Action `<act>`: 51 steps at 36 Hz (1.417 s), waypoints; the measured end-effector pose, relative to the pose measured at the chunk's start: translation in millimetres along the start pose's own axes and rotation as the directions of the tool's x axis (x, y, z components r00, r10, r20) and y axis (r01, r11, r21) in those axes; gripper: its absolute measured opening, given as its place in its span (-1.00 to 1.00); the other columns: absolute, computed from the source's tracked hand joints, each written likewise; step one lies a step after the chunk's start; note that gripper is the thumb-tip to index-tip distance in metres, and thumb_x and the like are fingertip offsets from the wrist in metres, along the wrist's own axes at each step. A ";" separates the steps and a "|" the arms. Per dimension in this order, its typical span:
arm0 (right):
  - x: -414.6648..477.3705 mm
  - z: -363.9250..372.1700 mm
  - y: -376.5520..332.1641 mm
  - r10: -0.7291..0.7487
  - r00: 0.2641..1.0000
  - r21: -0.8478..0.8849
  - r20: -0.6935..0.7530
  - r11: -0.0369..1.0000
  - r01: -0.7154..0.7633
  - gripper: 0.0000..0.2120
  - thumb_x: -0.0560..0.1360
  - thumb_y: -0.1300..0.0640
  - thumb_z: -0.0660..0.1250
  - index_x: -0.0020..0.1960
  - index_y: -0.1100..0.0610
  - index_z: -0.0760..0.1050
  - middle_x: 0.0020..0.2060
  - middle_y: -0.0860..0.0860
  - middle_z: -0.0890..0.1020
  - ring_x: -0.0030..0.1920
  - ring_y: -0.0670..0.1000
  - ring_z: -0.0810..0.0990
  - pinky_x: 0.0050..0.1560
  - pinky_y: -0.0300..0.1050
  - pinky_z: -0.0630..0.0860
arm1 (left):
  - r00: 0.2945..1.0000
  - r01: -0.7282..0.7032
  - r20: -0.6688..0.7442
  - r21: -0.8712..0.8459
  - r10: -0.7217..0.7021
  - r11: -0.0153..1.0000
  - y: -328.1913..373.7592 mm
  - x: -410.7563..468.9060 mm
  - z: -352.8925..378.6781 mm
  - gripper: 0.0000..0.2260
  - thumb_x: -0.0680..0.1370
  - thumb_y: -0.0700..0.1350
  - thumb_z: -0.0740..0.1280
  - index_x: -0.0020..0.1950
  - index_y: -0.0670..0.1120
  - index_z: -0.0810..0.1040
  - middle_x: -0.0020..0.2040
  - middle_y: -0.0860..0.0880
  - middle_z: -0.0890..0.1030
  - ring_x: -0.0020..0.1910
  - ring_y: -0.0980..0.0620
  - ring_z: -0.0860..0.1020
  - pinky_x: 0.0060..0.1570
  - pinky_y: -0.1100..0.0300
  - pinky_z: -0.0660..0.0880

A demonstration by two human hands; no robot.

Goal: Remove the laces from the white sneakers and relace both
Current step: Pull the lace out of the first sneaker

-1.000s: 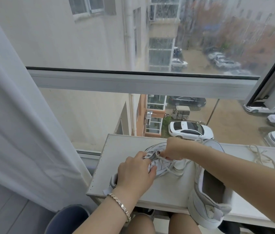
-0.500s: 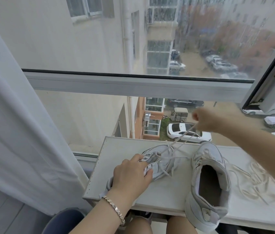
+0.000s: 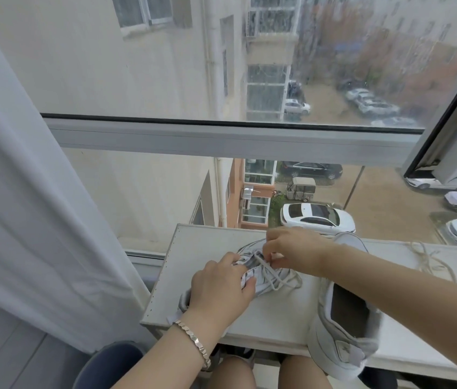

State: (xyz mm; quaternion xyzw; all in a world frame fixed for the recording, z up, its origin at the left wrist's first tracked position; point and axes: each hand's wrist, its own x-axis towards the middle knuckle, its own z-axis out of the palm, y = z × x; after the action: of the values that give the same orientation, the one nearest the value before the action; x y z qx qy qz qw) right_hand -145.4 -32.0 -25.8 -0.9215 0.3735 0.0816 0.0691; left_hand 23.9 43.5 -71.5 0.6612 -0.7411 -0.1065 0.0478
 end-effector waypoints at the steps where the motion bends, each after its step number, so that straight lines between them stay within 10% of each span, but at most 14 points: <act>1: 1.4 -0.2 -1.1 -0.015 1.000 -0.031 -0.006 0.999 0.015 -0.81 0.55 0.07 0.26 0.14 0.03 0.52 0.04 -0.02 0.48 0.04 0.00 0.45 -0.15 -0.20 0.29 | 1.000 0.001 -0.002 0.000 -0.001 1.000 0.2 0.2 0.0 -0.65 0.56 0.18 0.10 0.22 0.10 0.52 0.35 0.21 0.34 0.11 0.01 0.45 -0.17 0.21 0.27; 9: 4.0 3.6 -2.6 0.064 0.994 -0.221 0.084 0.974 -0.044 -0.83 0.56 0.20 0.16 0.05 0.15 0.51 -0.11 0.01 0.47 -0.02 0.00 0.43 -0.05 -0.16 0.35 | 1.000 -0.003 -0.001 -0.004 0.003 1.000 -0.1 -0.8 -0.4 -0.65 0.57 0.18 0.09 0.23 0.11 0.51 0.36 0.22 0.33 0.13 0.02 0.45 -0.16 0.21 0.29; 17: -23.0 -34.9 67.8 0.623 0.781 -0.333 0.050 0.747 -0.575 -0.77 0.54 0.17 0.13 0.09 0.13 0.52 -0.20 -0.04 0.46 -0.04 0.04 0.47 -0.05 -0.11 0.35 | 1.000 0.008 0.015 -0.013 -0.007 1.000 1.6 -0.7 -2.6 -0.66 0.57 0.18 0.08 0.22 0.13 0.51 0.38 0.23 0.31 0.16 0.02 0.44 -0.09 0.21 0.36; 20: -15.7 -16.2 51.3 0.531 0.847 -0.383 -0.023 0.778 -0.498 -0.77 0.53 0.17 0.20 0.15 0.09 0.50 0.10 0.05 0.48 0.17 0.07 0.42 0.16 -0.02 0.34 | 1.000 -0.001 0.008 -0.003 0.001 1.000 2.0 -0.9 -2.2 -0.65 0.57 0.18 0.07 0.24 0.12 0.50 0.38 0.22 0.31 0.15 0.03 0.44 -0.10 0.22 0.35; 25: -2.9 -1.7 10.0 0.127 0.991 0.099 0.046 0.986 -0.131 -0.79 0.51 0.11 0.32 0.14 -0.02 0.53 0.10 -0.09 0.45 0.13 -0.06 0.44 0.04 -0.22 0.37 | 1.000 -0.008 0.003 -0.007 0.008 1.000 1.1 -1.3 -2.2 -0.65 0.57 0.17 0.08 0.25 0.12 0.50 0.35 0.21 0.33 0.13 0.02 0.44 -0.10 0.20 0.34; 36: 1.3 -2.1 0.5 -0.017 0.999 -0.152 0.044 0.988 0.024 -0.84 0.55 0.11 0.18 -0.06 0.07 0.54 -0.10 -0.05 0.54 -0.05 -0.03 0.44 -0.05 -0.15 0.41 | 1.000 -0.015 0.002 -0.015 0.015 1.000 -0.2 -1.9 -1.7 -0.64 0.57 0.18 0.08 0.25 0.12 0.50 0.36 0.23 0.32 0.14 0.02 0.44 -0.10 0.21 0.32; 42: -14.2 -46.2 35.0 0.346 0.937 -0.104 0.048 0.935 -0.340 -0.77 0.54 0.05 0.19 -0.29 0.01 0.40 -0.21 -0.05 0.57 -0.21 -0.04 0.51 -0.26 -0.20 0.46 | 1.000 -0.021 0.011 -0.025 0.021 0.999 0.0 -1.7 -2.6 -0.65 0.57 0.18 0.09 0.24 0.12 0.51 0.36 0.23 0.32 0.15 0.02 0.44 -0.09 0.21 0.34; 46: -37.8 -68.0 58.8 0.565 0.825 -0.230 -0.026 0.800 -0.555 -0.80 0.57 -0.05 0.18 -0.21 -0.08 0.47 -0.42 -0.18 0.40 -0.46 -0.21 0.31 -0.69 -0.39 0.16 | 1.000 -0.011 0.021 -0.009 0.011 1.000 1.5 -1.2 -2.1 -0.65 0.57 0.17 0.09 0.24 0.12 0.51 0.37 0.23 0.31 0.16 0.01 0.43 -0.12 0.22 0.28; 51: -19.9 -23.5 39.4 0.393 0.919 -0.212 -0.017 0.897 -0.387 -0.85 0.55 0.10 0.22 0.05 0.04 0.54 0.00 -0.07 0.54 0.03 -0.02 0.52 0.05 -0.18 0.47 | 1.000 -0.012 0.018 -0.015 0.013 1.000 0.9 -1.0 -1.7 -0.65 0.57 0.18 0.09 0.24 0.11 0.51 0.37 0.23 0.32 0.16 0.02 0.43 -0.10 0.23 0.29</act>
State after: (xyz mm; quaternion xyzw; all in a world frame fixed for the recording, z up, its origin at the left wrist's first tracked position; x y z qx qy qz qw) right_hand -184.8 -51.0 -1.4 -0.8289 0.5387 0.1449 -0.0420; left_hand 23.5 44.5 -69.5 0.6552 -0.7448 -0.1177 0.0466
